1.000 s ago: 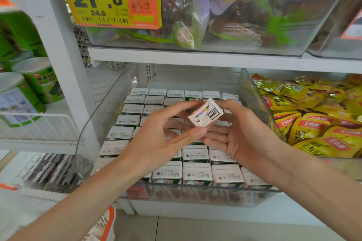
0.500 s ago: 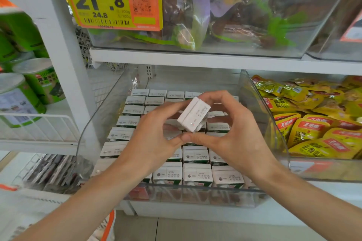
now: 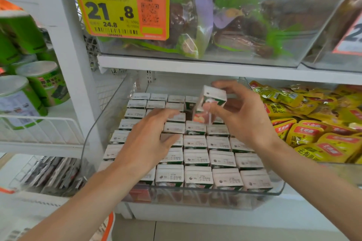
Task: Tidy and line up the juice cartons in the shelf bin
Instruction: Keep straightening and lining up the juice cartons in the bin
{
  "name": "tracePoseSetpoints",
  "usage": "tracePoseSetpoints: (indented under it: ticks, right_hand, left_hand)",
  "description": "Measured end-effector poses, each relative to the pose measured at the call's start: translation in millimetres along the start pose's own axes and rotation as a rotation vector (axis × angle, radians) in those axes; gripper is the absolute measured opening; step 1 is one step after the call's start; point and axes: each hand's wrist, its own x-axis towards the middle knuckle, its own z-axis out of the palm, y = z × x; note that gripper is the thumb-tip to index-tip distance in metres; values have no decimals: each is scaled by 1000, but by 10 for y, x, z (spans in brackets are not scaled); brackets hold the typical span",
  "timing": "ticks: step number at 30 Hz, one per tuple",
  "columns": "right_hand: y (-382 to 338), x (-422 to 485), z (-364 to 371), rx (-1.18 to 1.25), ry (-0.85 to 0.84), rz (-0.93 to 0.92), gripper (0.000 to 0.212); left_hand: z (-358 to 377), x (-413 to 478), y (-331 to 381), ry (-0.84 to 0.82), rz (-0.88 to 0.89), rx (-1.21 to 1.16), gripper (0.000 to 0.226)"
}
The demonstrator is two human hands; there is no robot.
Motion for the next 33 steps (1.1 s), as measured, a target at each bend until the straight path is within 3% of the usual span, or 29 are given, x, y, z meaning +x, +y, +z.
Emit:
tracePoseSetpoints:
  ticks: [4, 11, 20, 26, 33]
  right_hand:
    - [67, 257, 121, -70, 36, 13, 40]
    - [102, 535, 396, -134, 8, 8, 35]
    - [143, 659, 272, -314, -95, 66, 37]
    - [245, 590, 441, -584, -218, 9, 41]
    - [297, 558, 526, -714, -245, -36, 48]
  left_hand:
    - [-27, -31, -77, -46, 32, 12, 26]
    - [-38, -50, -153, -72, 54, -16, 21]
    - [11, -47, -187, -151, 133, 95, 48]
    - [25, -53, -148, -195, 127, 177, 53]
    - [95, -77, -7, -254, 91, 306, 72]
